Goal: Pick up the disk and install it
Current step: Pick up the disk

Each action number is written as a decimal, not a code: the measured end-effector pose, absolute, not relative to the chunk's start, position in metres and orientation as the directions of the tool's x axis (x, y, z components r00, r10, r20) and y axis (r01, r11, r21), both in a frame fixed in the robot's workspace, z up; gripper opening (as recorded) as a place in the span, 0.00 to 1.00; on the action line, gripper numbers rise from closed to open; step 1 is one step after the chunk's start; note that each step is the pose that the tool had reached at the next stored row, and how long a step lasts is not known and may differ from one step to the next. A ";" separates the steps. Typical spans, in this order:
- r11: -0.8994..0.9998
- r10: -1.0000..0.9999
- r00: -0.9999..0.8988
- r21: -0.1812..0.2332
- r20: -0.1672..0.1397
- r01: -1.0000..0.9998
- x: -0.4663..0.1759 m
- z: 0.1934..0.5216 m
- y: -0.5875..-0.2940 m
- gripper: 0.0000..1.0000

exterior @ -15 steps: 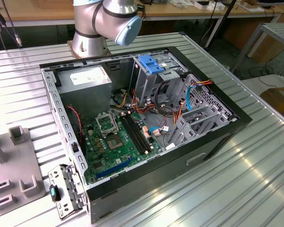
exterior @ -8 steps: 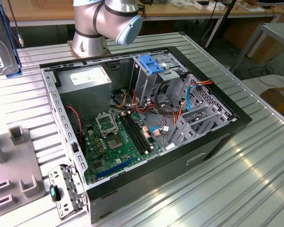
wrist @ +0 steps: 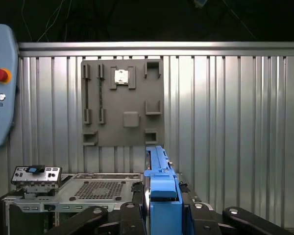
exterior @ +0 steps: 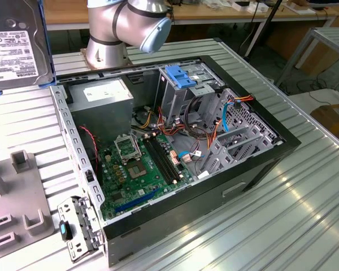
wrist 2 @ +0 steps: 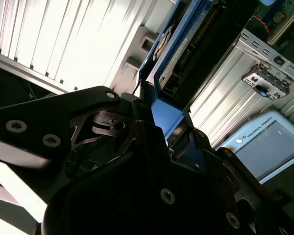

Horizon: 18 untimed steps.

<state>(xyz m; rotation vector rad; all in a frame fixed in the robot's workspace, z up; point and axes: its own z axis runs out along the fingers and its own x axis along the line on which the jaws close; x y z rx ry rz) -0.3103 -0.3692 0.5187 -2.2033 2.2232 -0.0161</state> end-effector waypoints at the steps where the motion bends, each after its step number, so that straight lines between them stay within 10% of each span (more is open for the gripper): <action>1: 0.009 -1.000 -0.009 -0.015 -0.001 -1.000 -0.305 0.519 -0.369 0.37; 18: 0.009 -1.000 -0.009 -0.015 -0.001 -1.000 -0.204 0.517 -0.369 0.37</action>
